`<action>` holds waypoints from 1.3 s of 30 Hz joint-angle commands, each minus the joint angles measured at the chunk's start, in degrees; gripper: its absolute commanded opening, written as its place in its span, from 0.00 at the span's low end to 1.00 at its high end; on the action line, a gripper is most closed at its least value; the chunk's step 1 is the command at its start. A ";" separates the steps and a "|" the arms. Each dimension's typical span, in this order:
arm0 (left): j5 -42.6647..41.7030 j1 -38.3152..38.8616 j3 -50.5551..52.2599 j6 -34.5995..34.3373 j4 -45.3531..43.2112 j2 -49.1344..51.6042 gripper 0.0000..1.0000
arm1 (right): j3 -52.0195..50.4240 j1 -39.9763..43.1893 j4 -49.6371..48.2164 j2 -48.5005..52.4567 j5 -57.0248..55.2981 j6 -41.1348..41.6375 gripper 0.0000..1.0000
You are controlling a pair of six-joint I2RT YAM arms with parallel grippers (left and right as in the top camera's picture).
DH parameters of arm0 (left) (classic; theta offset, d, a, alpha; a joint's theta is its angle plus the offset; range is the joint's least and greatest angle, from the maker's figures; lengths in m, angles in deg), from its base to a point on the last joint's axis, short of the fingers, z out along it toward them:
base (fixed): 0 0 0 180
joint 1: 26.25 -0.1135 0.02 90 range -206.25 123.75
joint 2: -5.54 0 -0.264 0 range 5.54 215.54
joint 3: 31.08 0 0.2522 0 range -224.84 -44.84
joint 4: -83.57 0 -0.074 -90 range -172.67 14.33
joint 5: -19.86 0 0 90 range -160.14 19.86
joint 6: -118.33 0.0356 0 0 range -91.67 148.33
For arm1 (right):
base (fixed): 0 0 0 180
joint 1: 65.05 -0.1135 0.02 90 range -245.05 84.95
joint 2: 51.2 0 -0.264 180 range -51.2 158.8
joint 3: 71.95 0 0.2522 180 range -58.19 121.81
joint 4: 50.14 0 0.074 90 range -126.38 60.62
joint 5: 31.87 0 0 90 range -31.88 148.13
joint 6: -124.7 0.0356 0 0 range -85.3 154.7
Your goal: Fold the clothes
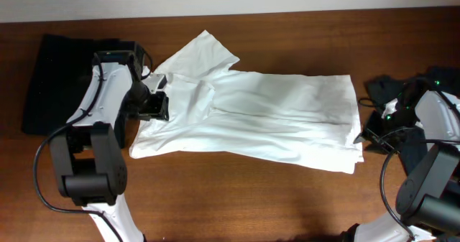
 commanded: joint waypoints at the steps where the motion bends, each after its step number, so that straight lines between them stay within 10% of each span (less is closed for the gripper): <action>1: 2.93 -0.31 2.19 1.31 0.39 0.59 0.56 | -0.76 0.15 1.14 -0.96 2.80 -1.81 0.43; 6: 7.52 -1.03 9.84 0.46 -15.41 0.66 0.53 | -7.63 -0.07 -2.14 -0.94 2.56 -1.36 0.44; 10: 7.54 -1.16 12.70 0.35 -21.84 0.70 0.00 | -13.38 -0.07 -5.22 -0.94 2.56 0.55 0.43; 15: 7.54 -2.49 12.13 -2.32 -25.22 0.63 0.00 | -19.41 -0.07 -11.82 -0.94 2.58 0.87 0.52; 18: 7.56 -2.80 10.36 -2.27 -23.78 0.63 0.00 | -20.57 0.04 -16.31 -0.96 -2.10 4.74 0.09; 24: 7.54 -3.13 2.93 -2.10 -17.00 -0.24 0.06 | -14.08 0.04 -8.55 -0.96 -6.19 5.14 0.04; 32: 1.60 -3.13 0.31 -2.12 2.95 -1.51 0.53 | -12.15 -0.07 -7.08 -0.96 -6.25 5.09 0.04; 37: 8.07 -3.23 10.43 -2.67 -0.22 -1.51 0.54 | -12.15 -0.07 -7.06 -0.96 -6.25 5.11 0.04; 39: 8.90 -3.58 14.21 -2.80 -4.85 -1.49 0.34 | -12.17 -0.04 -7.10 -0.96 -6.99 5.11 0.04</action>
